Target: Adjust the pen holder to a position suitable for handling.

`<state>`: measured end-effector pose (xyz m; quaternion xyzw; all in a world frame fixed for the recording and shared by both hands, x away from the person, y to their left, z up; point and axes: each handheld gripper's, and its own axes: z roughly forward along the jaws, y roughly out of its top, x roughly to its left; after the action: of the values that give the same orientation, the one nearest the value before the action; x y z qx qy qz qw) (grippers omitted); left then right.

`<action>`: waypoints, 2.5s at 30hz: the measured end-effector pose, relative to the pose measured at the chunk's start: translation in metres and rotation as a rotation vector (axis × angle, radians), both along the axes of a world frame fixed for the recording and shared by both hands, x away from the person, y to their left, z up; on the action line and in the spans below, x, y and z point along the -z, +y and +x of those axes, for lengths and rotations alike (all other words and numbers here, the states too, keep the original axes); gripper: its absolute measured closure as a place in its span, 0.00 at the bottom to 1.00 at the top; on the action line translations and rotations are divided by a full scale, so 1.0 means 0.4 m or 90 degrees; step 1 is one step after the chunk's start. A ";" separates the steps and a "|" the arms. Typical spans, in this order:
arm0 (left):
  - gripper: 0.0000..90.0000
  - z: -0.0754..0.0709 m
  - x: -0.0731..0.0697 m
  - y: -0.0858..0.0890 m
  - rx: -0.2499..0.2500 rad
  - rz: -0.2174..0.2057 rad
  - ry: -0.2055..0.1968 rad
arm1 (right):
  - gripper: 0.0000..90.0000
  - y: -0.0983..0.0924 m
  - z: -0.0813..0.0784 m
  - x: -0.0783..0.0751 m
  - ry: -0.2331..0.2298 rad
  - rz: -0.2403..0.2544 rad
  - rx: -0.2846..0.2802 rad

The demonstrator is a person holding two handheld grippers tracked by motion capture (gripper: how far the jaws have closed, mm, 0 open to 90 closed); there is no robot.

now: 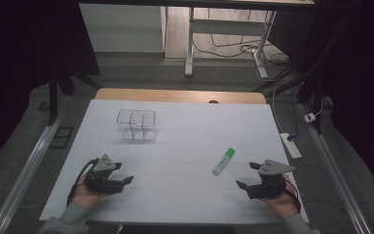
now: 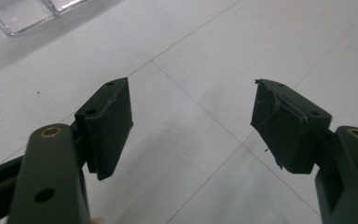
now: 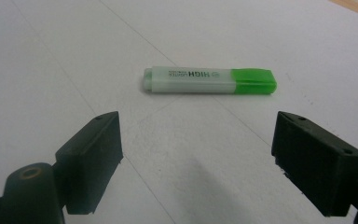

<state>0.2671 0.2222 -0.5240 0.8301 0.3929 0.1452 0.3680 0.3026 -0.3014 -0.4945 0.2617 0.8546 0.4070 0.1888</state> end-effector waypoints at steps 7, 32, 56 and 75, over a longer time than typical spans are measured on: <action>0.32 -0.001 0.000 0.000 0.001 0.001 0.000 | 0.17 0.006 0.002 -0.007 -0.003 -0.008 -0.002; 0.32 0.013 -0.004 0.001 -0.003 0.004 -0.004 | 0.22 0.036 0.029 -0.019 0.022 -0.026 0.015; 0.53 0.258 -0.065 0.145 -0.158 0.015 -0.008 | 0.23 0.023 0.022 -0.017 0.021 -0.003 0.026; 0.99 0.387 -0.023 0.146 -0.158 -0.022 0.042 | 0.23 0.013 0.024 -0.014 0.023 -0.001 0.034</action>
<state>0.4219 0.2805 -0.5148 0.7730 0.5070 0.1551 0.3484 0.3121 -0.2961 -0.4889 0.2920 0.8506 0.3965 0.1843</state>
